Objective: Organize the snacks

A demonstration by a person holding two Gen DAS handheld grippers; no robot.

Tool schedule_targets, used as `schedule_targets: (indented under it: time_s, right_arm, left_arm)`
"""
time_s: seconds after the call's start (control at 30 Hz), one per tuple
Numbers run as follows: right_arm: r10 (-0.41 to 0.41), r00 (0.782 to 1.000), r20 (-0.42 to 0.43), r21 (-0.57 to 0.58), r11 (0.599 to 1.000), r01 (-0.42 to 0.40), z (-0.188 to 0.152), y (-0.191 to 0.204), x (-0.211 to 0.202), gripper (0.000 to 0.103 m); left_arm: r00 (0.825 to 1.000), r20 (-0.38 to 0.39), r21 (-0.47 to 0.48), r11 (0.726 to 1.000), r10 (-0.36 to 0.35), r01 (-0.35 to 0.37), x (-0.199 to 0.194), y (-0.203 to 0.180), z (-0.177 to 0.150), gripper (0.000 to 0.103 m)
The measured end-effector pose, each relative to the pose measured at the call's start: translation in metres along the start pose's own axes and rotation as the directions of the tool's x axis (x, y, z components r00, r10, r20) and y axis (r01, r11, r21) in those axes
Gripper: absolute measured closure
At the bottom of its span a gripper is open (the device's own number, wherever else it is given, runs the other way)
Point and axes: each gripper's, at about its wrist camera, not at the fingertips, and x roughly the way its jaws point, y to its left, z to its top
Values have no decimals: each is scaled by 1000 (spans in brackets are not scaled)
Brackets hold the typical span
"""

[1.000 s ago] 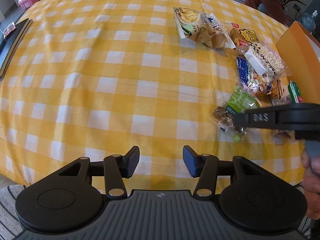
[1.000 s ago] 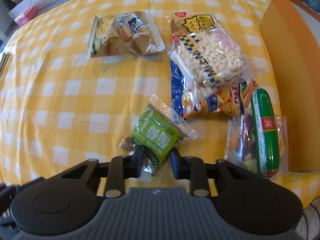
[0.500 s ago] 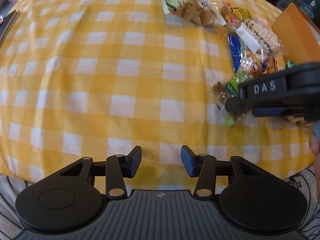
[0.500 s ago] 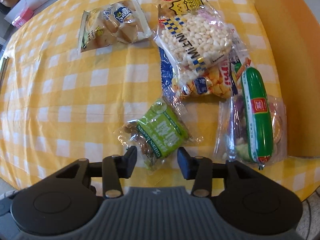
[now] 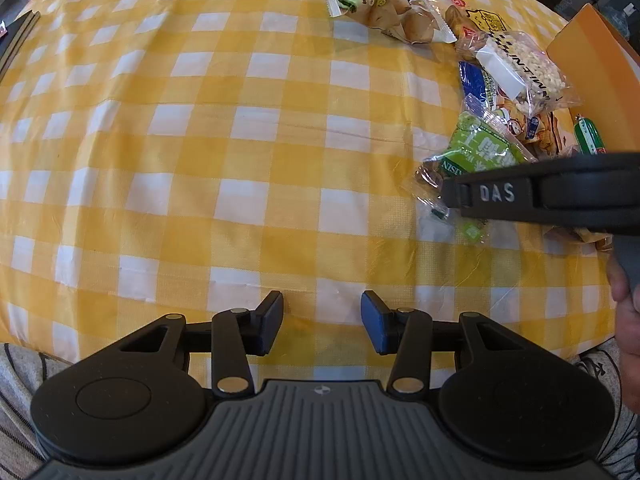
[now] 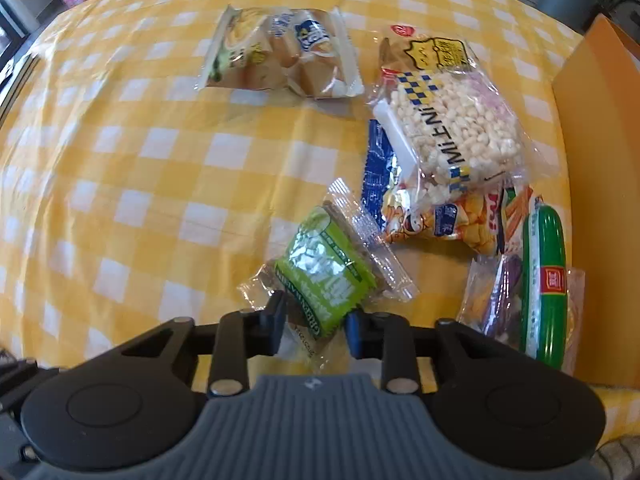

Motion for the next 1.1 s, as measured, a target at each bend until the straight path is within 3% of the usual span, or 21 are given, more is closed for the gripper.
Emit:
schedule_targets:
  time_s: [0.17, 0.43, 0.5, 0.63, 0.8, 0.87, 1.1]
  right_arm:
    - [12, 1000, -24, -38, 999, -13, -21, -19, -14, 81]
    - [54, 995, -84, -124, 990, -64, -62, -54, -31, 81]
    - [83, 990, -118, -93, 991, -94, -68, -64, -31, 75]
    - [152, 975, -163, 104, 985, -136, -73, -88, -27, 60]
    - [175, 980, -95, 277, 950, -143, -76, -99, -30, 46]
    - [163, 984, -73, 334, 934, -130, -79, -100, -29, 45]
    - [24, 998, 55, 313, 949, -40, -86, -78, -35, 42]
  left_arm:
    - [999, 41, -4, 1000, -20, 20, -18, 0, 6, 49]
    - [990, 139, 41, 999, 10, -16, -52, -20, 38, 49]
    - [988, 153, 62, 998, 10, -20, -55, -30, 43, 49]
    - [987, 162, 93, 996, 0, -15, -56, -49, 46, 49]
    - [988, 156, 112, 994, 2, -20, -52, -59, 43, 49]
    - [988, 157, 101, 995, 9, -25, -52, -58, 43, 49]
    - [987, 160, 77, 997, 19, -32, -55, -49, 42, 49]
